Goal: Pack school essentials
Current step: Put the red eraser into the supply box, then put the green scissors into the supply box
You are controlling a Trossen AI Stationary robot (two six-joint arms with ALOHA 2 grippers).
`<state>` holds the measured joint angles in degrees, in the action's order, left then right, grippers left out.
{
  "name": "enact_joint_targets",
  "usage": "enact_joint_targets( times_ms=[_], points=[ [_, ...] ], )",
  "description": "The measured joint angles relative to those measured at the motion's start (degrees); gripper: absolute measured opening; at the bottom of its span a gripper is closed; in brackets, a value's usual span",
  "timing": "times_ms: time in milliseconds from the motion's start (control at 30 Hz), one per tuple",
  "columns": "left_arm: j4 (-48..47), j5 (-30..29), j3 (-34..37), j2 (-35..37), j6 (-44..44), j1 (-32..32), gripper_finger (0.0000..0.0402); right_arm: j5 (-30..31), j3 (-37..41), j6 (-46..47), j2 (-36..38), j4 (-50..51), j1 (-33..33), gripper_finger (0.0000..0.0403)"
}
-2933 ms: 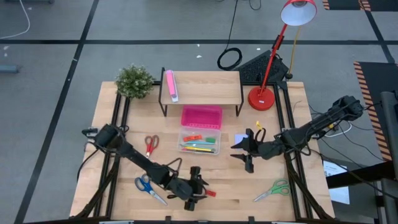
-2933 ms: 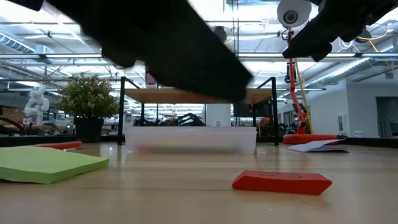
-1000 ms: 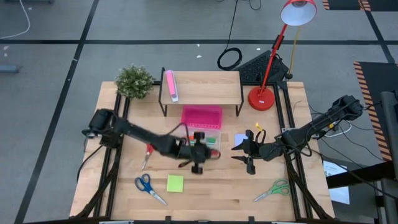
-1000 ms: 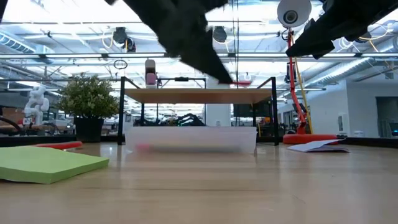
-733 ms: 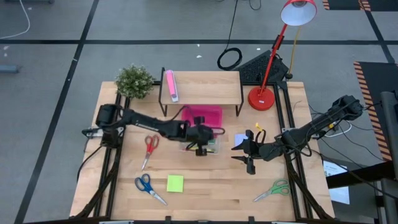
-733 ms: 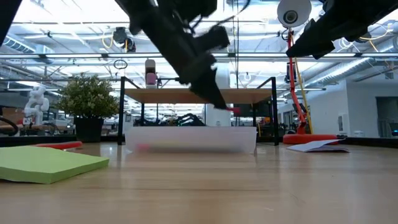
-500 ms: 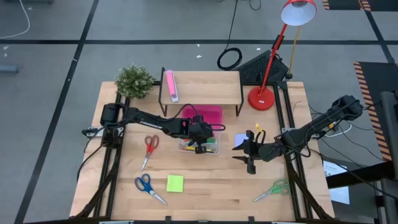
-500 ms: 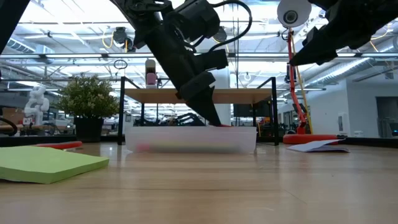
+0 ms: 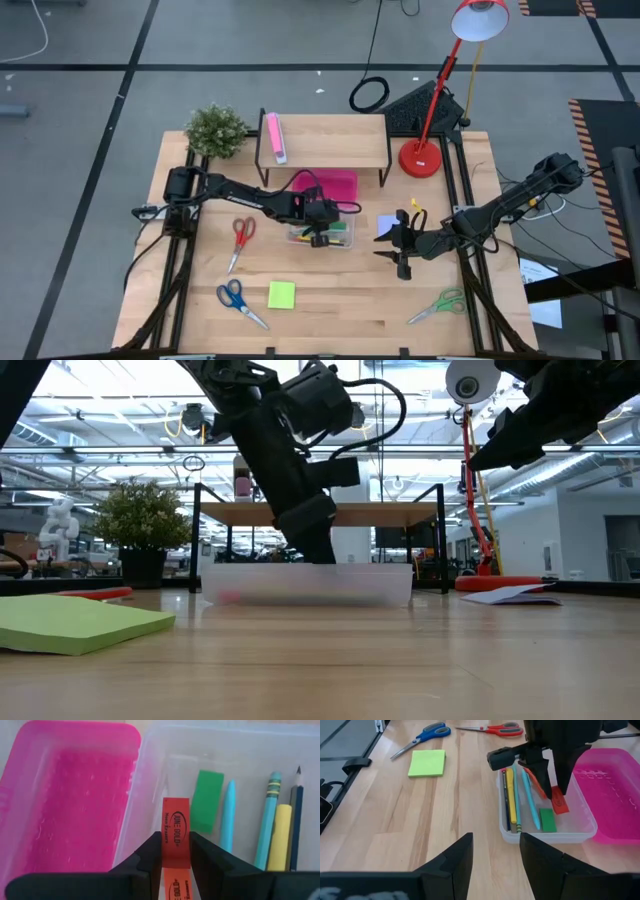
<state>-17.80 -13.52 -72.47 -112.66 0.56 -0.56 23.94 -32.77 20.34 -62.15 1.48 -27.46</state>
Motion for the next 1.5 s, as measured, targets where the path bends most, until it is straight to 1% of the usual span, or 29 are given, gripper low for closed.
enact_joint_targets(
  times_ms=[100, 167, 433, 500, 567, 700, 900, 1033, 1100, 1233, 1367, 1500],
  points=[
    [-0.5, 0.0, 0.0, 0.0, -0.7, 0.0, 0.0093, 0.0, 0.0, 0.0, 0.0, 0.0, 0.0, 0.0157],
    [-1.1, -1.1, 0.0, 0.0, -1.3, 0.1, 0.0102, 0.0, 0.0, 0.0, 0.0, 0.0, 0.0, 0.0157],
    [-1.4, -3.3, 0.0, 0.0, -2.8, 0.0, 0.0197, 0.0, 0.0, 0.0, 0.0, 0.0, 0.0, 0.0157],
    [-1.5, -3.3, 0.0, 0.0, -3.0, -0.2, 0.0214, 0.0, 0.0, 0.0, 0.0, 0.0, 0.0, 0.0157],
    [-1.6, -3.3, 0.0, 0.4, -3.7, -0.4, 0.0222, 0.0, 0.0, 0.1, 0.0, 0.0, 0.0, 0.0157],
    [-1.6, -3.5, 0.0, 2.9, -4.1, -1.4, 0.0218, 0.0, 0.0, 0.2, 0.0, 0.0, 0.0, 0.0157],
    [-2.1, -3.5, -0.1, 7.5, -4.1, -3.8, 0.0189, 0.0, 0.0, 0.8, 0.0, -0.4, 0.0, 0.0157],
    [-3.0, -3.7, -0.1, 11.2, -5.7, -6.5, 0.0171, -0.2, 0.0, 2.7, 0.0, 0.7, 0.0, 0.0157],
    [-4.7, -3.9, -0.1, 12.5, -7.2, -8.6, 0.0163, -1.9, 0.0, 4.2, 0.0, 1.3, -0.1, 0.0157],
    [-8.6, -7.4, -0.1, 13.9, -10.7, -14.3, 0.0152, -4.7, 0.0, 7.2, 0.0, 2.2, -1.6, 0.0157],
    [-11.2, -11.5, 0.0, 13.8, -14.3, -20.4, 0.0148, -4.5, 0.0, 11.0, 0.0, 3.7, -4.0, 0.0157],
    [-12.2, -14.7, 0.0, 13.7, -17.9, -25.1, 0.0147, -4.7, -0.8, 17.2, 0.0, 8.8, -6.4, 0.0157]
  ],
)
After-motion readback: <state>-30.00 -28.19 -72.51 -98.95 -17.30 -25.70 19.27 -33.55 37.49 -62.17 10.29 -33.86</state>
